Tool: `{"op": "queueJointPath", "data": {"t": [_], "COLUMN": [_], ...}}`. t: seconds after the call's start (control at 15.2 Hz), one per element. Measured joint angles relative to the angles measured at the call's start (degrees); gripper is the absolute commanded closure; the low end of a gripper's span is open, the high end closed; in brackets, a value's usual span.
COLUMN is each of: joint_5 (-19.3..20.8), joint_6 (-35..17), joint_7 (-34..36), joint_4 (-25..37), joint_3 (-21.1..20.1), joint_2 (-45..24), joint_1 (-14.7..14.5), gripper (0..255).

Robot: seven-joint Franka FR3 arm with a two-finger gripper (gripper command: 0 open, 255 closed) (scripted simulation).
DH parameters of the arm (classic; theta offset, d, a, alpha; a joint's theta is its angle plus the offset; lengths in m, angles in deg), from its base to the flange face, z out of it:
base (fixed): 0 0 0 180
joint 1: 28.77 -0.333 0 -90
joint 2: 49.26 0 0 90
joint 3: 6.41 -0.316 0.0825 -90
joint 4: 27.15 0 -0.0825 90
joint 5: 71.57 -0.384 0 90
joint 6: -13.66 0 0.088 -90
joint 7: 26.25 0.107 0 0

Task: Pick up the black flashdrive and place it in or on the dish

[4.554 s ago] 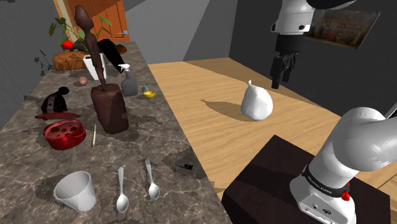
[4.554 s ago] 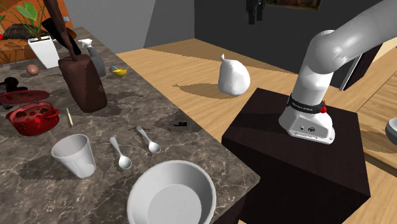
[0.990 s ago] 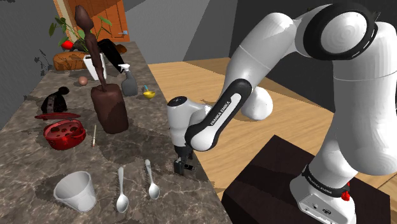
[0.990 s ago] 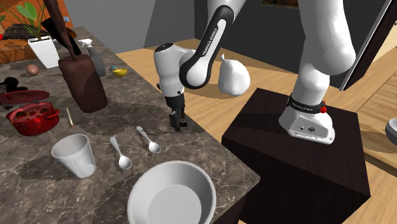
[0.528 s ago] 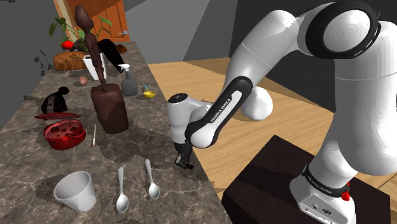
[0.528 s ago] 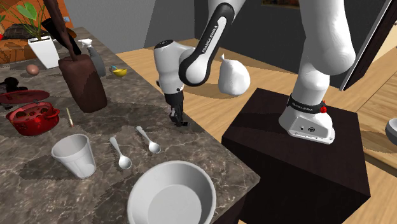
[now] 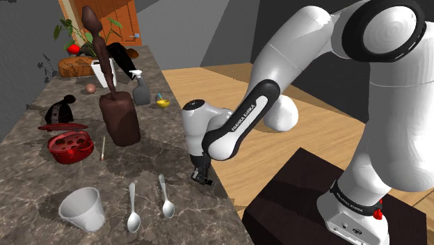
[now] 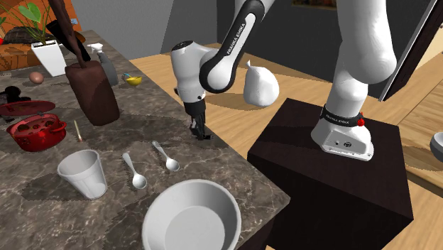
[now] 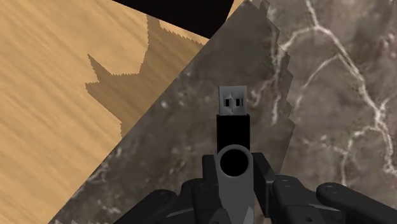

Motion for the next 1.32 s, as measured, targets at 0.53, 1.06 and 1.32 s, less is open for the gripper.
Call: {"op": "queueJointPath", "data": {"t": [0.53,1.06,1.32], "joint_5": [-2.2,-4.5,-5.5], "joint_6": [4.9,10.5,13.1], "joint_7": [-1.6,-3.0,-3.6], "joint_4": [-0.1,0.6,1.0], "joint_3": [-1.3,-2.3,-2.6], "joint_2": [5.1,10.3,12.6], "joint_1": [1.1,1.7,2.0], "gripper": [255,255,255]}}
